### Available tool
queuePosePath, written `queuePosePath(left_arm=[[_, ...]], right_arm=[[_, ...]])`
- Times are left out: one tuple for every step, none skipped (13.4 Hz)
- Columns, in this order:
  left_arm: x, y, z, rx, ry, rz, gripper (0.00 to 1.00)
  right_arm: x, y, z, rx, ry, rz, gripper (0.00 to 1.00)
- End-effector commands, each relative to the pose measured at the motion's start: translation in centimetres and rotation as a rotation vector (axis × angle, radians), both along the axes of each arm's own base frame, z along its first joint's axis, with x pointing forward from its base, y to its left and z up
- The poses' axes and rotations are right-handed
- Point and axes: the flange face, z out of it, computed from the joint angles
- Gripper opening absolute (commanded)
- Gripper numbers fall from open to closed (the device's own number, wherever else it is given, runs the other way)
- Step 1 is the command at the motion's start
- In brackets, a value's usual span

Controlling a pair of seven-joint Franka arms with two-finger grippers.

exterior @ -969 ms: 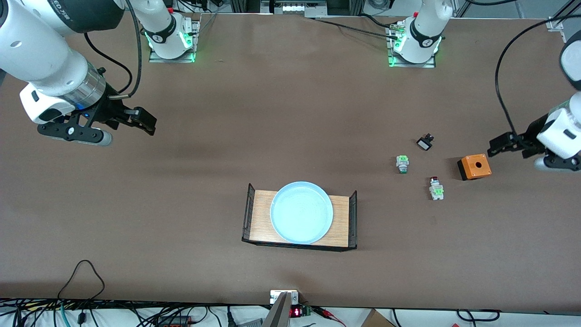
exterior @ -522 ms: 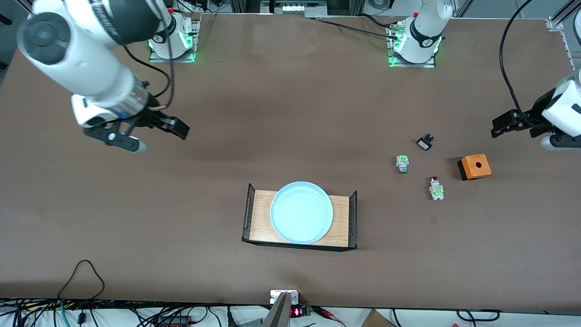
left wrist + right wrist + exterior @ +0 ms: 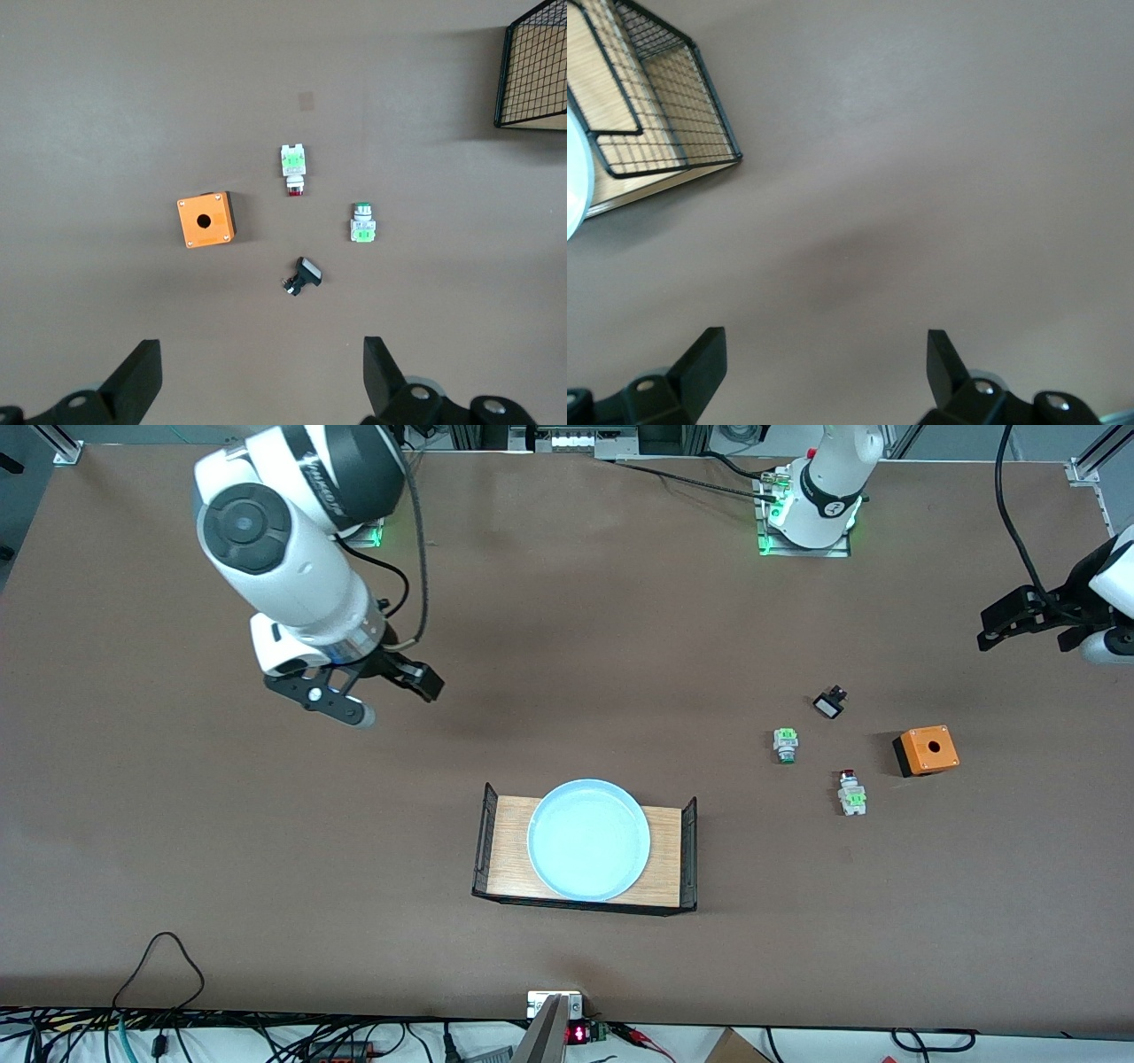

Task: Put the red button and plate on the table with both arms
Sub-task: 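Raise the left gripper while the right gripper reaches toward the plate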

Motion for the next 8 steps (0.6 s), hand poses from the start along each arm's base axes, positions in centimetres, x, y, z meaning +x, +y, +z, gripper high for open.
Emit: queuePosePath(left_arm=[[-0.1, 0.4, 1.5, 0.018, -0.014, 0.013, 1.00], [-0.1, 0.4, 1.9, 0.015, -0.023, 0.019, 1.00], [0.0, 0.2, 2.3, 0.017, -0.033, 0.034, 1.00], [0.0, 0.0, 2.5, 0.018, -0.038, 0.028, 1.00], [0.0, -0.1, 2.6, 0.018, -0.039, 0.025, 1.00], [0.0, -0.2, 2.6, 0.018, -0.039, 0.024, 1.00], [0.0, -0.5, 2.6, 0.017, -0.039, 0.016, 1.00], [0.0, -0.7, 2.6, 0.020, -0.038, 0.011, 1.00]], right_arm=[[0.7, 3.0, -1.6, 0.028, -0.040, -0.105, 1.00], [0.4, 4.4, -2.2, 0.036, -0.050, -0.139, 1.00], [0.3, 5.2, -2.7, 0.039, -0.054, -0.174, 1.00], [0.4, 6.4, -3.0, 0.060, -0.074, -0.214, 1.00], [0.7, 7.4, -3.1, 0.083, -0.076, -0.264, 1.00], [1.2, 8.2, -3.5, 0.100, -0.066, -0.323, 1.00], [2.1, 8.9, -3.6, 0.115, -0.072, -0.372, 1.00], [2.7, 9.5, -3.9, 0.122, -0.076, -0.399, 1.00]])
